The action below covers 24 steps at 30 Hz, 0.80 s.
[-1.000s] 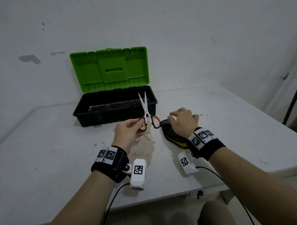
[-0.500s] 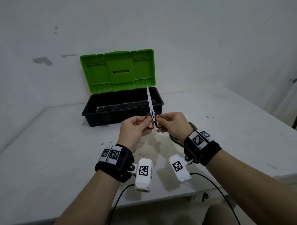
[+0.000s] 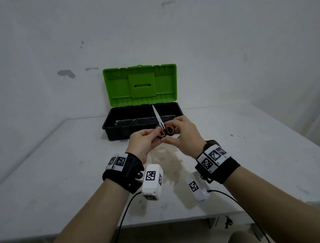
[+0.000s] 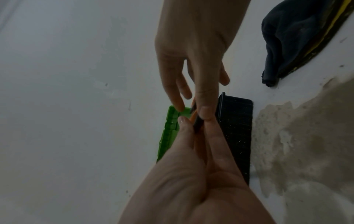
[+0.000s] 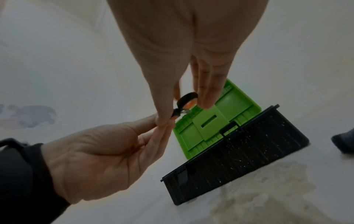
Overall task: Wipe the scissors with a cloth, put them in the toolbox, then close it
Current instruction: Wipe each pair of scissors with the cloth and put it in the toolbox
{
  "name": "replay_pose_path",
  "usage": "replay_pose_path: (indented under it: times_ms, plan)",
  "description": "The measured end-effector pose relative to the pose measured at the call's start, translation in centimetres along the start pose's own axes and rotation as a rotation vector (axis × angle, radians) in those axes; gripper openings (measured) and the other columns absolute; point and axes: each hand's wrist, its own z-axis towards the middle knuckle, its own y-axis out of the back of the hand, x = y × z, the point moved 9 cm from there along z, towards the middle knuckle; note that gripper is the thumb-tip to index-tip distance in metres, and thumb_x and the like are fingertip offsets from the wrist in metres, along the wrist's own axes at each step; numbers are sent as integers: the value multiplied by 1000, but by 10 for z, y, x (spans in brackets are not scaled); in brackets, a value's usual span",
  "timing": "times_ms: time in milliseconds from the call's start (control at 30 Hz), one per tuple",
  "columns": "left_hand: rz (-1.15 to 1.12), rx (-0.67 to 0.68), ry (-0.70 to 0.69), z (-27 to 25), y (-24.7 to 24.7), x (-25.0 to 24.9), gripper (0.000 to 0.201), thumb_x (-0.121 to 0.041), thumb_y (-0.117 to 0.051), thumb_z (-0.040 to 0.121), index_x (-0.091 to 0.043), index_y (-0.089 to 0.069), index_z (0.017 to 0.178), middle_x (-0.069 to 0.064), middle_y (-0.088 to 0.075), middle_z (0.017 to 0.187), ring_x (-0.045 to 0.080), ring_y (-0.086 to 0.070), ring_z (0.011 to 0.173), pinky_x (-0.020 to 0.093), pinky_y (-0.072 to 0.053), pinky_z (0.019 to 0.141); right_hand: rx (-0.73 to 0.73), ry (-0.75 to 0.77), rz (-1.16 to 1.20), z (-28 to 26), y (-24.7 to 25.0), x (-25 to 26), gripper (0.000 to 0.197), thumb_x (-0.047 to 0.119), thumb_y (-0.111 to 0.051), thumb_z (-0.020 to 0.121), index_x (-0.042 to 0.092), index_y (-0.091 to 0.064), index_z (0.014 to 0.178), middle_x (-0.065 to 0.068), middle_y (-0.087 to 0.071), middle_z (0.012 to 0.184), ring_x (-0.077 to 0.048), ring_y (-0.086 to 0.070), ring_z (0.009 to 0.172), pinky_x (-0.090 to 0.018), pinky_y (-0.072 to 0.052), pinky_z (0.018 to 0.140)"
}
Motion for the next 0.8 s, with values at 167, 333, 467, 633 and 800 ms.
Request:
replay_pose_path:
  times_ms: [167,333,467,633,800]
  plan:
    - [17,-15,44,3,16,-4,20,-15,-75,87,4,-72,93,12,-75,76,13,-70,64,20,-59,63,56,219,-104,-2,-13,24,31,21,-74,86,21,-72,117,-3,-65,111,-16,-62,92,-29,-52,85]
    - [-7,-13,31,9,26,-9,26,-13,-73,89,10,-69,100,12,-74,81,14,-70,68,18,-56,60,-1,175,-61,5,-14,27,26,43,-73,84,22,-76,98,8,-72,83,-5,-65,76,-26,-54,74]
    - [-7,-9,4,16,31,-9,18,-10,-71,90,7,-69,95,12,-75,81,14,-73,66,19,-56,61,60,154,-28,15,-26,24,28,45,-76,80,27,-74,101,9,-69,85,-2,-62,79,-21,-52,74]
    - [14,13,-14,29,31,-14,18,-10,-75,87,3,-70,97,18,-75,92,21,-72,76,20,-58,64,-117,-3,36,29,-18,14,25,35,-79,79,13,-68,83,1,-65,82,-11,-59,71,-21,-46,66]
    - [57,3,-42,41,27,-17,16,-6,-75,86,3,-68,97,18,-74,93,21,-72,76,22,-58,64,-85,-164,-97,46,-30,0,28,41,-74,82,13,-75,81,-3,-54,99,-11,-53,85,-22,-41,71]
